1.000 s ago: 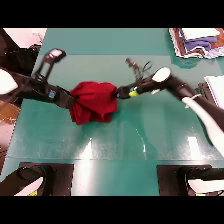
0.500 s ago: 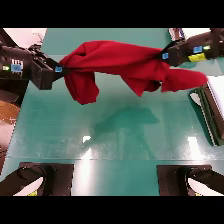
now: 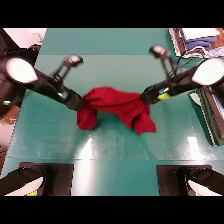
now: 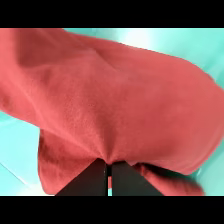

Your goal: Fold the shirts.

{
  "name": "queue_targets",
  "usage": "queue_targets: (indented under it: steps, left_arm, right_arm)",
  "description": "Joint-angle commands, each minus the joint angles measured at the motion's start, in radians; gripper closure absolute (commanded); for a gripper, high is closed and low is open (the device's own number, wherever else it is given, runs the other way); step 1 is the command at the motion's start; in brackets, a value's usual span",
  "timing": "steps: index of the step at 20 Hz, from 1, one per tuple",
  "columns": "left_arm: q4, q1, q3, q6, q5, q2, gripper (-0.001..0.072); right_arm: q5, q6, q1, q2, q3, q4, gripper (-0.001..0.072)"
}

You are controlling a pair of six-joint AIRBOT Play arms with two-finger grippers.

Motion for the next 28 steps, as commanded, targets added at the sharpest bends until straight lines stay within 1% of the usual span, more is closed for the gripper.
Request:
queue_targets:
  steps: [1, 2, 3, 4, 5, 7, 8, 9, 10, 11, 12, 13, 15, 16, 19, 21, 25, 28]
  left_arm:
    - [0.039, 0.001, -0.153, 0.035, 0.150, -0.079, 0.0679]
    - [0.044, 0.001, -0.153, 0.034, 0.169, -0.105, 0.0678]
    - [0.044, 0.001, -0.152, 0.032, 0.187, -0.116, 0.0630]
    - [0.043, 0.001, -0.151, 0.024, 0.204, -0.120, 0.0307]
    - [0.044, 0.001, -0.144, 0.017, 0.202, -0.119, 0.0076]
    - [0.076, 0.001, -0.107, 0.016, 0.134, -0.111, 0.0065]
    - [0.098, 0.002, -0.075, 0.006, 0.061, -0.101, 0.0065]
    - [0.115, 0.002, -0.054, -0.010, 0.007, -0.084, 0.0081]
    - [0.119, 0.002, -0.049, -0.021, -0.018, -0.053, 0.0141]
    - [0.109, 0.002, -0.055, -0.026, -0.024, -0.024, 0.0164]
    - [0.080, 0.002, -0.076, -0.025, -0.018, 0.003, 0.0164]
    - [0.034, 0.002, -0.108, -0.024, -0.005, 0.021, 0.0164]
    - [-0.011, -0.002, -0.182, -0.024, 0.060, 0.030, 0.0164]
    - [-0.019, -0.002, -0.220, -0.024, 0.119, 0.026, 0.0164]
    - [-0.114, -0.002, -0.316, -0.019, 0.295, 0.019, 0.0164]
    - [-0.160, -0.002, -0.360, -0.015, 0.372, 0.019, 0.0165]
    - [-0.164, -0.002, -0.396, -0.008, 0.455, 0.019, 0.0165]
    - [-0.179, -0.002, -0.398, -0.005, 0.466, 0.005, 0.0166]
  right_arm:
    - [-0.213, 0.071, 0.051, 0.001, -0.199, 0.005, 0.0696]
    - [-0.250, 0.085, 0.056, 0.001, -0.224, 0.006, 0.0696]
    - [-0.271, 0.097, 0.055, 0.001, -0.238, 0.006, 0.0696]
    - [-0.278, 0.108, 0.054, 0.001, -0.241, 0.005, 0.0696]
    - [-0.280, 0.108, 0.048, 0.002, -0.238, 0.006, 0.0696]
    - [-0.266, 0.108, 0.032, 0.002, -0.219, 0.005, 0.0696]
    - [-0.251, 0.108, 0.023, 0.002, -0.204, 0.005, 0.0696]
    - [-0.233, 0.107, 0.013, 0.002, -0.184, 0.005, 0.0696]
    - [-0.221, 0.107, 0.000, 0.002, -0.163, 0.005, 0.0696]
    - [-0.217, 0.107, -0.012, 0.002, -0.146, 0.005, 0.0696]
    - [-0.217, 0.107, -0.023, 0.002, -0.131, 0.005, 0.0696]
    - [-0.215, 0.107, -0.029, 0.002, -0.122, 0.005, 0.0696]
    - [-0.217, 0.107, -0.030, 0.002, -0.117, 0.005, 0.0696]
    - [-0.214, 0.107, -0.030, 0.002, -0.118, 0.005, 0.0696]
    - [-0.215, 0.107, -0.030, 0.002, -0.118, 0.005, 0.0695]
    - [-0.216, 0.107, -0.030, 0.002, -0.118, 0.005, 0.0695]
    - [-0.217, 0.107, -0.030, 0.002, -0.118, 0.005, 0.0695]
    - [-0.218, 0.107, -0.030, 0.002, -0.118, 0.005, 0.0695]
